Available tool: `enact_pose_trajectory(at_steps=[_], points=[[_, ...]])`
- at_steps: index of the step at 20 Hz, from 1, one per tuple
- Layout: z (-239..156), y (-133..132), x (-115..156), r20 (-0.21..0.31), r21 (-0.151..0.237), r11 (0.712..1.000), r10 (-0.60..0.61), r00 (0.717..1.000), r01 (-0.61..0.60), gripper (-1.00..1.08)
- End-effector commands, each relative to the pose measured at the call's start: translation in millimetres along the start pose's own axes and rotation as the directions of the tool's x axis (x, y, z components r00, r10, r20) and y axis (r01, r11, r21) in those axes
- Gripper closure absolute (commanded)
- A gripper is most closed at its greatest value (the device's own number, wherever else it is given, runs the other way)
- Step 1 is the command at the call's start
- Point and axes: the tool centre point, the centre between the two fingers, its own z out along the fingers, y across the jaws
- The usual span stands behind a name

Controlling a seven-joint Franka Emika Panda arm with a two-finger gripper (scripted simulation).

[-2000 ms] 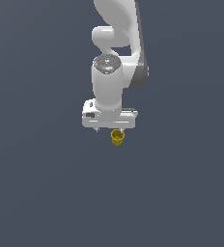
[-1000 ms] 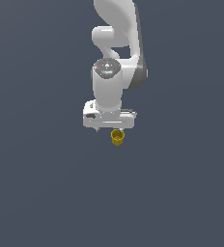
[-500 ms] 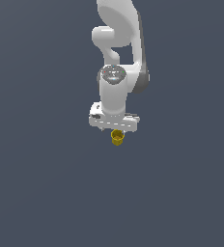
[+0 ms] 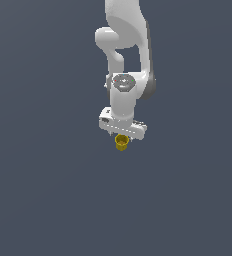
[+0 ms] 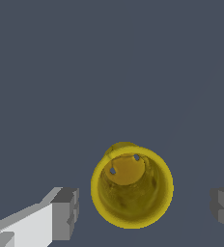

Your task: Pick up the object and move it to a goal position.

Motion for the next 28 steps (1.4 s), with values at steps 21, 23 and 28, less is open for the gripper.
enact_pose_trajectory(at_steps=[21,23,28], points=[[49.2,-2.6,-8.6,-0.005,0.001,0.998,0.056,0.998,-0.056,-0.92],[55.1,-2.9,-8.5,-0.005,0.001,0.998,0.056,0.998,-0.056,-0.92],[59.3,-3.0,-7.9,-0.005,0.001,0.998,0.057,0.998,-0.057,1.08]])
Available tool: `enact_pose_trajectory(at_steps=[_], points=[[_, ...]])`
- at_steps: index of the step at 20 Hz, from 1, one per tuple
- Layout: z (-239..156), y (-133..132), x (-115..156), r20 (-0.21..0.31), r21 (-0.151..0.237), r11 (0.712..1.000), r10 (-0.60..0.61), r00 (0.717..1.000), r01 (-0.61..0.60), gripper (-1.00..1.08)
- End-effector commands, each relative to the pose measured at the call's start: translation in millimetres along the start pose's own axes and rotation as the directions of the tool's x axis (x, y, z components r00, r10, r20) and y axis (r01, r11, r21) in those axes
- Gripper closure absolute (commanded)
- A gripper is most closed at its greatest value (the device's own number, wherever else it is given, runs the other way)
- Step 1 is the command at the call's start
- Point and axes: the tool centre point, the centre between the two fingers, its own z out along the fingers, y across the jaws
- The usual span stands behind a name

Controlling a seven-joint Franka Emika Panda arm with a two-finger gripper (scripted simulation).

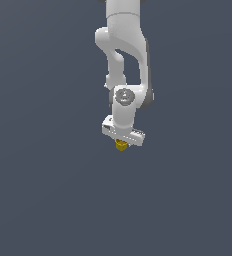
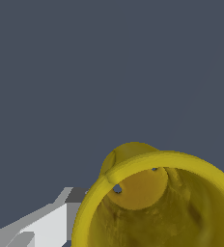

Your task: Pick up the object and move it to a goal position.

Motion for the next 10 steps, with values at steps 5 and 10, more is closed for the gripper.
enact_pose_trajectory(at_steps=[5,10], points=[[1.0,0.1,0.2,0.000,0.000,1.000,0.000,1.000,0.000,1.08],[0.1,-0.6,0.0,-0.001,0.001,1.000,0.000,1.000,0.000,1.08]])
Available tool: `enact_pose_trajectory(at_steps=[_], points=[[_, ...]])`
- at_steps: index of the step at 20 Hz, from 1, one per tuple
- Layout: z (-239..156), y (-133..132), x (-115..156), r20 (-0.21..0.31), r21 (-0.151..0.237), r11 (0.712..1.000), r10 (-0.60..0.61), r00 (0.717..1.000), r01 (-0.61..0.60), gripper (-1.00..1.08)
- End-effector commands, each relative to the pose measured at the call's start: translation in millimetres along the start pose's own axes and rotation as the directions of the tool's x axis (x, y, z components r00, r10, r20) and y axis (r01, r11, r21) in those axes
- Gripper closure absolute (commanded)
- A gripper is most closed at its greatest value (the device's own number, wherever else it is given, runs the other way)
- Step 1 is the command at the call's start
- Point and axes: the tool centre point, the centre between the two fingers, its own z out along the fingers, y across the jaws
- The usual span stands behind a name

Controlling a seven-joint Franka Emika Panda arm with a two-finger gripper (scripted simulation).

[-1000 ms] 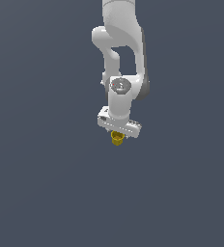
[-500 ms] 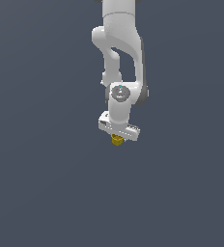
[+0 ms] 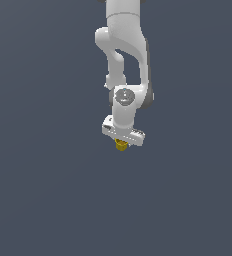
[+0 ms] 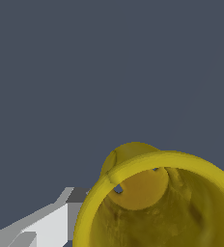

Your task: Pick up the object and move it to a goal position.

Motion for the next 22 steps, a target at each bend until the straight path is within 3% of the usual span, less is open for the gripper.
enact_pose_trajectory(at_steps=[1,11,22], points=[[-0.2,0.2,0.1,0.000,0.000,1.000,0.000,1.000,0.000,1.08],[-30.7,18.3,20.6,0.000,0.000,1.000,0.000,1.000,0.000,1.08],[-112.9,66.3,76.3,0.000,0.000,1.000,0.000,1.000,0.000,1.08]])
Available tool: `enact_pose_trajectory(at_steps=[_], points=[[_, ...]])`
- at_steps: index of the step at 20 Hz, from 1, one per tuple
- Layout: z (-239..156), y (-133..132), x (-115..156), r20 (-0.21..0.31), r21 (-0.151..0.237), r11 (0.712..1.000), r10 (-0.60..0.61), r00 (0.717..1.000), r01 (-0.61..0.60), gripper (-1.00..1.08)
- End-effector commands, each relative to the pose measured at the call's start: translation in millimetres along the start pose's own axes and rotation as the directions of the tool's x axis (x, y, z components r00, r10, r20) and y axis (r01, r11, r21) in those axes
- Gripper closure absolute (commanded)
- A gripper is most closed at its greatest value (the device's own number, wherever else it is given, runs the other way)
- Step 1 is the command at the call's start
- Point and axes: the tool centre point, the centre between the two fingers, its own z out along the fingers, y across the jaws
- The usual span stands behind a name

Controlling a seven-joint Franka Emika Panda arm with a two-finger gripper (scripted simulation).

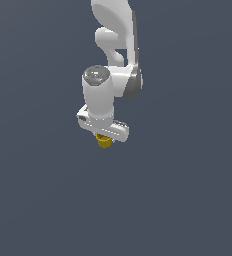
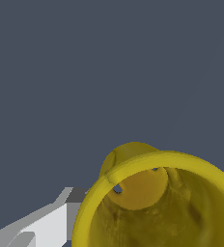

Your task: Pick up the object and move it to a goal position.

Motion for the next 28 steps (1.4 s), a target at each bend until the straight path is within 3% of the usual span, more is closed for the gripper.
enact_pose_trajectory(at_steps=[1,13,28], points=[[-22.4,12.7,14.7,-0.001,0.000,1.000,0.000,1.000,0.000,1.08],[-114.9,66.1,79.8,-0.001,0.000,1.000,0.000,1.000,0.000,1.08],[-186.6,106.9,133.4,-0.001,0.000,1.000,-0.001,1.000,0.001,1.08]])
